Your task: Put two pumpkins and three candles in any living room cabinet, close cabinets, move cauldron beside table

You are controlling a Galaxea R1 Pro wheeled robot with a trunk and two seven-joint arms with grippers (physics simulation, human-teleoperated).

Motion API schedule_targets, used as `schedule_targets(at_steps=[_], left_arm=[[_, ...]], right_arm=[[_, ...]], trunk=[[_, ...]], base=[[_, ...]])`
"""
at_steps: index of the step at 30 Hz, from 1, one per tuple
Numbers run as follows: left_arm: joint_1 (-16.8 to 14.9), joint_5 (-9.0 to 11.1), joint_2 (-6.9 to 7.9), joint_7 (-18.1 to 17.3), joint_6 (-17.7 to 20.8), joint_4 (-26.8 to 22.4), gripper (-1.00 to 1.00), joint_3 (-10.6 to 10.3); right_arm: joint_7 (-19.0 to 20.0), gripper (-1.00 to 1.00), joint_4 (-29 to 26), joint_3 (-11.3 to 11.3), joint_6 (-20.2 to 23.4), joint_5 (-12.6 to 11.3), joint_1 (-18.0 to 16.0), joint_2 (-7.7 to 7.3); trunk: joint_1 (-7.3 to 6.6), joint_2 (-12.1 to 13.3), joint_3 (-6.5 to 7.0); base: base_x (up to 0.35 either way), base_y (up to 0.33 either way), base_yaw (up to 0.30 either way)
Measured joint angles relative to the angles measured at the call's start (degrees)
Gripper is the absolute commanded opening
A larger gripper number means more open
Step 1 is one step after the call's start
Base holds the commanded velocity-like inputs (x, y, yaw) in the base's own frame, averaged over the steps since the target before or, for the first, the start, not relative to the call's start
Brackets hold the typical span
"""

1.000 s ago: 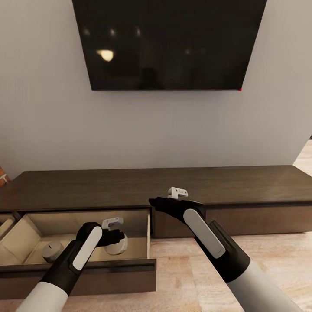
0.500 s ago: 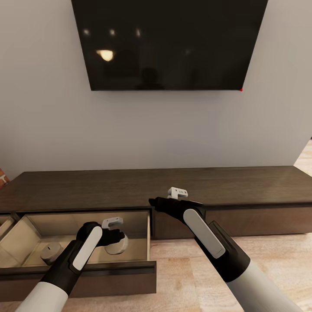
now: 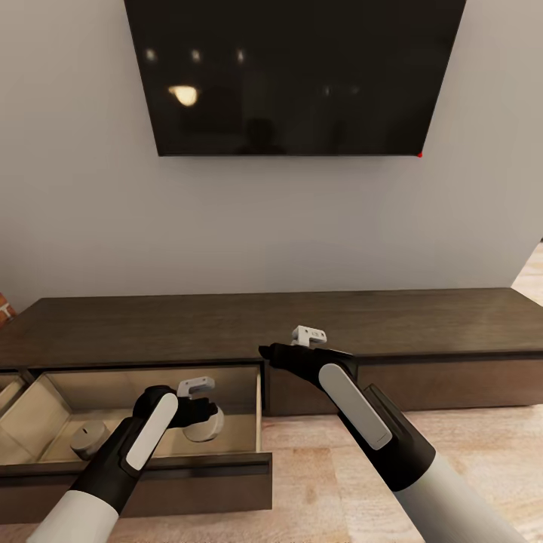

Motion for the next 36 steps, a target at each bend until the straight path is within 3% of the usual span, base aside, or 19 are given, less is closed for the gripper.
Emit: schedule_targets(at_steps=[13,22,36], left_arm=[[0.0,-0.1,0.06,0.1,0.0,0.0,-1.00,0.2],[0.0,0.1,0.02,0.1,-0.1,-0.1,-1.00,0.3],[0.0,0.2,0.09,0.1,0.0,-0.3,-1.00,0.3]], right_arm=[[0.0,1.00,0.0,0.0,0.0,0.0,0.0,0.00],[0.0,1.00,0.0,0.0,0.0,0.0,0.0,0.00],[0.0,1.00,0.0,0.0,0.0,0.0,0.0,0.00]], trunk=[[0.00,0.0,0.00],[1.39,-2.5,-1.51],[1.38,-2.5,-1.52]], base=[[0.021,0.000,0.000],[0.000,0.000,0.000],[0.063,0.000,0.000]])
